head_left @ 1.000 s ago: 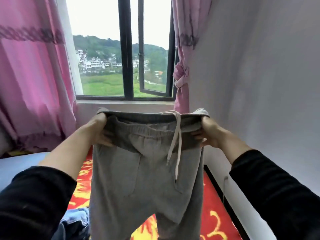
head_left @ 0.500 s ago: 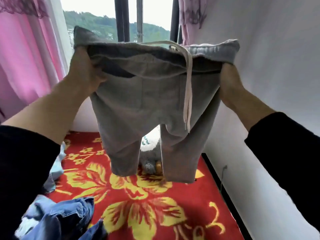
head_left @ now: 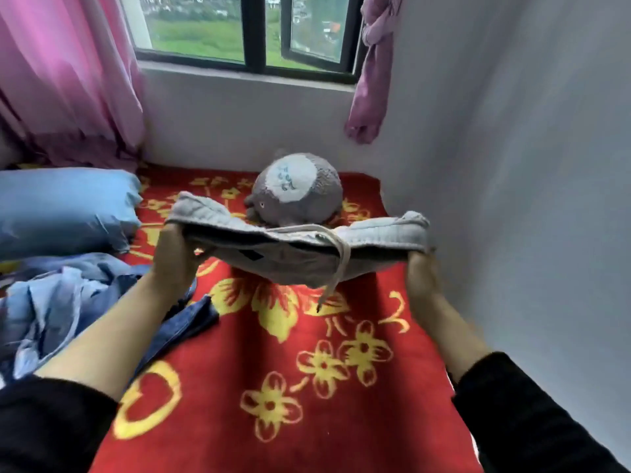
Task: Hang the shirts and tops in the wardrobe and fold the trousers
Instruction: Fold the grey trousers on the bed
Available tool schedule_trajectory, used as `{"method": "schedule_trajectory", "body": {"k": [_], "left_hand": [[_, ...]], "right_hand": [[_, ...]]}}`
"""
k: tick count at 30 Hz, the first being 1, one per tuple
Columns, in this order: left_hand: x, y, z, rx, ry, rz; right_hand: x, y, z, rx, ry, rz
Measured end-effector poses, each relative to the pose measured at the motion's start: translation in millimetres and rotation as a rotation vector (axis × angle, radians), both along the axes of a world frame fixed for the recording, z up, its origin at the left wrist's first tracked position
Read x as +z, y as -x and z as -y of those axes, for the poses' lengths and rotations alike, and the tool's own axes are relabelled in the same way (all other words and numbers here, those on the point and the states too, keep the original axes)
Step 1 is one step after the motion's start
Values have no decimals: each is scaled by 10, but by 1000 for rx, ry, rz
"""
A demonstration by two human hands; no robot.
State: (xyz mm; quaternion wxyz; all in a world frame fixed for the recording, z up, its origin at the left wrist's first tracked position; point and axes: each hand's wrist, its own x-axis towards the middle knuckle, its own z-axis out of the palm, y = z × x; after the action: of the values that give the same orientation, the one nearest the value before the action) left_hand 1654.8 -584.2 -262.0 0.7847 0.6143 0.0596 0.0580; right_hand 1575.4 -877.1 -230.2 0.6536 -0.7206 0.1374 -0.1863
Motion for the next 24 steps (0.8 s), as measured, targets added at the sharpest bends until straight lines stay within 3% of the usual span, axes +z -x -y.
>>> {"method": "schedule_trajectory", "body": {"k": [2,5,10,12,16,20,24], "left_hand": [[-612,479,-34,25,-21,-150],[-1500,1227,-121,52,-138,-454],[-2187,2171,-246,44,-481,-775],[-2340,2417,-322,-43,-690,-810],[-2628,2740,-412,-148,-908,-851],[-2996,2959,-460,-170,-983,-920],[-3382,3039,-406,-186,-982,-978]], "right_hand": [[-416,352,36,15,123,-164],[-1231,898,158,88,262,-626],[-1955,1607,191,408,677,-1125],[-2074,1841,169,472,806,-1162],[-2362,2057,10,505,960,-1151],[-2799,2103,-133,596,997,-1063],[-3268,2200,-226,616,942,-1121]]}}
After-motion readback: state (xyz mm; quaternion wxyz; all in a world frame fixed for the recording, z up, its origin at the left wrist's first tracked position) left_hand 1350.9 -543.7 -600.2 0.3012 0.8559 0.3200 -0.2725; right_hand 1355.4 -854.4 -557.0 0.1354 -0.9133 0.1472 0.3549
